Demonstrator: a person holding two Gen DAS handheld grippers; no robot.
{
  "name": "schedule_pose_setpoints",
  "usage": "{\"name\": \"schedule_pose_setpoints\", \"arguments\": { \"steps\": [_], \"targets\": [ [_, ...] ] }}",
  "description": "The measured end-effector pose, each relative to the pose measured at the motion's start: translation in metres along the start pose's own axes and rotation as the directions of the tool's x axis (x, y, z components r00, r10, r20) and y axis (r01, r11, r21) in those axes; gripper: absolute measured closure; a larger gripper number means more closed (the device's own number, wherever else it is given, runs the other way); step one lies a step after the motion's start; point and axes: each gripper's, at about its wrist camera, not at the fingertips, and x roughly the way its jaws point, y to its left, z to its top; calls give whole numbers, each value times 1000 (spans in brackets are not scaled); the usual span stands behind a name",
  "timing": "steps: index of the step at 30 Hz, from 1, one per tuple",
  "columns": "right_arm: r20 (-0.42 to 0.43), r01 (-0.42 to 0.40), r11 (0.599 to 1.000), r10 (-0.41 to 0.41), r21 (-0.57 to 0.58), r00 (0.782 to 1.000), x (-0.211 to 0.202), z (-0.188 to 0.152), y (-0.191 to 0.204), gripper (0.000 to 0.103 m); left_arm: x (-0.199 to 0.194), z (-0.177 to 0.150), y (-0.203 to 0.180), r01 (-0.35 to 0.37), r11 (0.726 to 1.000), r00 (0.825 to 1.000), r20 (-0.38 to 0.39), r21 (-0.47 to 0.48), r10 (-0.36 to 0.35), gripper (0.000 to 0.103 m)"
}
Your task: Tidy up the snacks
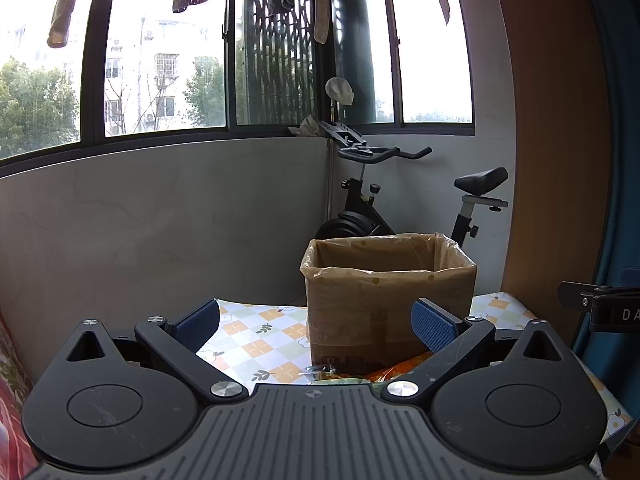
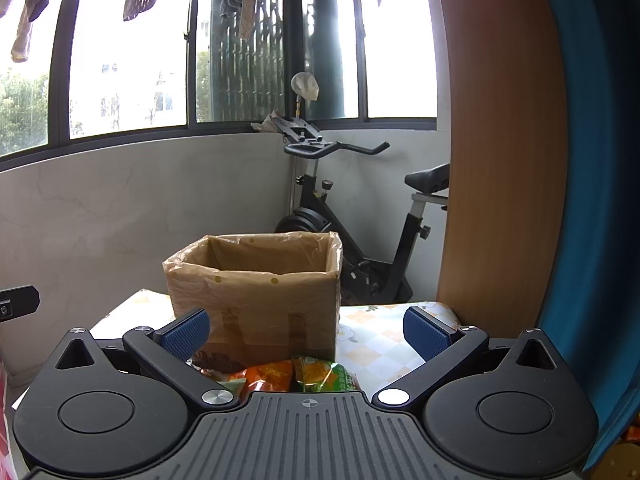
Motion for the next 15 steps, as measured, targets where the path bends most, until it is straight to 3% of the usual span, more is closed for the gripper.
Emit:
{"name": "schedule_pose_setpoints", "arguments": {
  "steps": [15],
  "targets": [
    [0,1,1000,-1,1,1000,0,0,-1,0,3,3,-6,0,1000,1000,2,-6,0,0]
  ]
}}
